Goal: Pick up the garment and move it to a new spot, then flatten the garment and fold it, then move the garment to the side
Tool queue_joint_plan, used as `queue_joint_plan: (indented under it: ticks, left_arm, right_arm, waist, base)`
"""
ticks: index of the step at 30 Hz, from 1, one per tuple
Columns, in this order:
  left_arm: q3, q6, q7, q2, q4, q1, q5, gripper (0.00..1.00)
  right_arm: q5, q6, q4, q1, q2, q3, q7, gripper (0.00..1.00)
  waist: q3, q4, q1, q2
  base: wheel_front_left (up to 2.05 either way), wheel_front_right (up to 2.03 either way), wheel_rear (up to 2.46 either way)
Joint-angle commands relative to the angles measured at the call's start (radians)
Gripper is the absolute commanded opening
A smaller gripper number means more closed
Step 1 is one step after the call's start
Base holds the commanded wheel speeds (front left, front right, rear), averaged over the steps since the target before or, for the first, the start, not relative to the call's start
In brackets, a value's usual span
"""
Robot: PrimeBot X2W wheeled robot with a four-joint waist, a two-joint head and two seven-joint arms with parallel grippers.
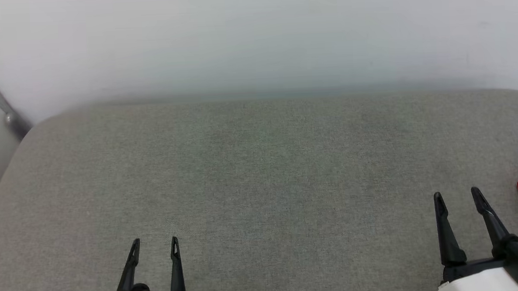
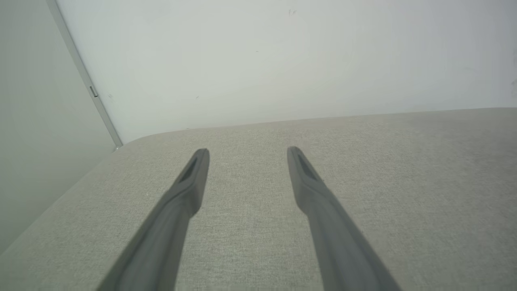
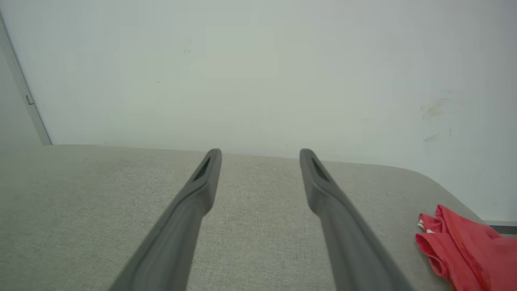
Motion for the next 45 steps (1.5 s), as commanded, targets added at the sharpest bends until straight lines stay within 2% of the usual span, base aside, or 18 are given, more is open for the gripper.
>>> queue_joint_plan:
  ticks: [1,12,26,27,31,45]
  left_arm:
    - [-0.001,-0.001,-0.002,0.003,0.002,0.007,0.005,1.0]
    - [-0.016,-0.017,-0.002,-0.001,0.004,0.028,-0.011,1.0]
    - [-0.006,-0.03,-0.002,-0.007,-0.005,0.027,-0.019,1.0]
    - [-0.009,-0.03,0.0,-0.007,0.0,0.022,-0.017,0.0]
    - [-0.013,-0.03,0.005,-0.01,0.035,0.026,-0.021,0.0]
    - [0.007,-0.068,0.052,0.005,0.066,-0.025,-0.317,0.0]
  right_arm:
    - [0.01,-0.001,-0.009,0.019,0.007,-0.001,-0.002,1.0]
    - [0.101,-0.001,-0.061,0.107,0.009,-0.014,-0.002,1.0]
    - [0.136,-0.001,-0.058,0.132,0.009,-0.003,-0.002,1.0]
    - [0.128,0.0,-0.058,0.127,0.004,-0.003,0.0,0.0]
    - [0.131,0.0,-0.021,0.128,0.004,-0.001,0.003,0.0]
    - [0.399,0.0,0.02,0.074,-0.01,0.011,0.053,0.0]
  waist:
    - [-0.006,0.003,0.0002,0.0]
    - [-0.026,0.015,0.0002,0.0]
    - [-0.027,0.016,0.0002,0.0]
    - [-0.027,0.016,0.0002,0.0]
    - [-0.027,0.016,0.0002,0.0]
    - [-0.023,0.011,0.0002,0.0]
  base:
    - [0.0,0.0,0.0]
    - [0.0,0.0,0.0]
    - [0.0,0.0,0.0]
    - [0.0,0.0,0.0]
    - [0.0,0.0,0.0]
    - [0.0,0.0,0.0]
